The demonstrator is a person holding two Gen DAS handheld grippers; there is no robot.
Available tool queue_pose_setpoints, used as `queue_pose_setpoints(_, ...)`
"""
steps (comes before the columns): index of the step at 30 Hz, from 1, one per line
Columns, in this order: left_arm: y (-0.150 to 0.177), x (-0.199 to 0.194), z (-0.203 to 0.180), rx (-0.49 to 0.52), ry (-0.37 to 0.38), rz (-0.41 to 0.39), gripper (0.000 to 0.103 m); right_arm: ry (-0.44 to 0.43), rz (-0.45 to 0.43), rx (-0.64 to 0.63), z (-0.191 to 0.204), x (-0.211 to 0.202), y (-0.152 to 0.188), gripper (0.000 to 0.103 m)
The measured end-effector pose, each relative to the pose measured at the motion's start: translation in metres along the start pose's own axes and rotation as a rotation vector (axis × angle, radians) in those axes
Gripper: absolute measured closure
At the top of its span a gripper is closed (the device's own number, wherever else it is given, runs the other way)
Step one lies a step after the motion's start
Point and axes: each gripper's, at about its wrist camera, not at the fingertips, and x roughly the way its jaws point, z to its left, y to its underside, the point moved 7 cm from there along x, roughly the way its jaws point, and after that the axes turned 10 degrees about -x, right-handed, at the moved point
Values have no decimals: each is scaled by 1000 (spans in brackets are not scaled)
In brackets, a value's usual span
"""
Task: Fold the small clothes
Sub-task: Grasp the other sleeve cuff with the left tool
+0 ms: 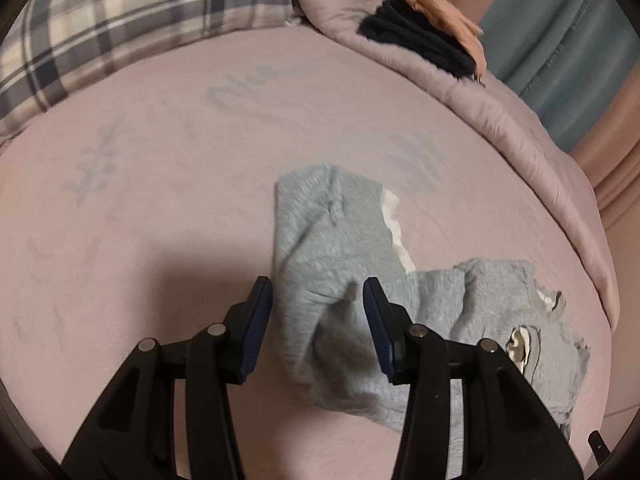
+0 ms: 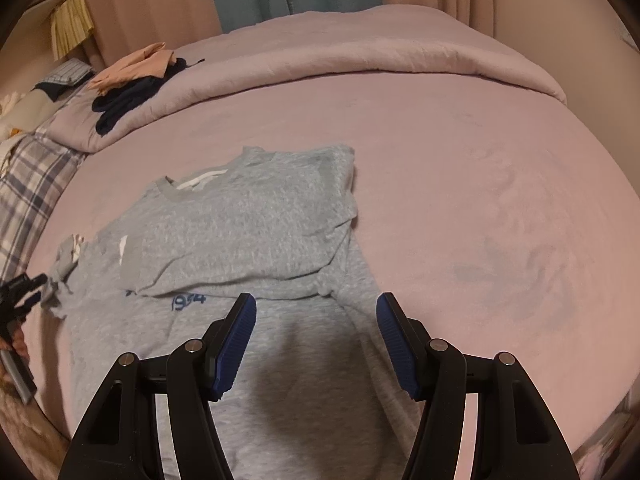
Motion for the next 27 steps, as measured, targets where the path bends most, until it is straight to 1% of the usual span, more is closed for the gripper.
queue_pose_setpoints(2,5,12,3,-3,-26,30,58,-4,-1,-4,1,0,0,41)
queue_pose_setpoints(4,8,20,6,-13,-30,47,60,-7,-2,-8,3,-1,0,41)
queue_pose_setpoints(6,10,22,8,-25,-20,53,70,-7,-2,-11,3,-1,0,41)
queue_pose_setpoints(7,11,22,10,-41,-13,48,74,-7,-2,-11,3,-1,0,41)
queue_pose_setpoints(8,11,21,10,-49,-5,47,85,-7,-1,-9,2,0,0,41)
queue_pose_setpoints(9,11,20,9,-61,18,52,91,-7,-1,-9,2,0,0,41)
queue_pose_setpoints(13,9,7,4,-108,73,39,94,-13,1,-13,4,1,0,41)
queue_pose_setpoints(17,7,-18,-12,-115,162,19,95,-25,-3,-23,9,-1,-1,41)
queue_pose_setpoints(20,5,-36,-32,-84,222,-4,95,-48,-17,-30,15,-3,-4,41)
queue_pose_setpoints(23,6,-59,-58,-40,300,-29,95,-79,-33,-33,22,-6,-9,41)
queue_pose_setpoints(25,11,-75,-83,6,368,-29,95,-84,-43,-42,27,-8,-10,41)
queue_pose_setpoints(27,17,-82,-103,46,411,-23,95,-88,-49,-50,31,-9,-10,41)
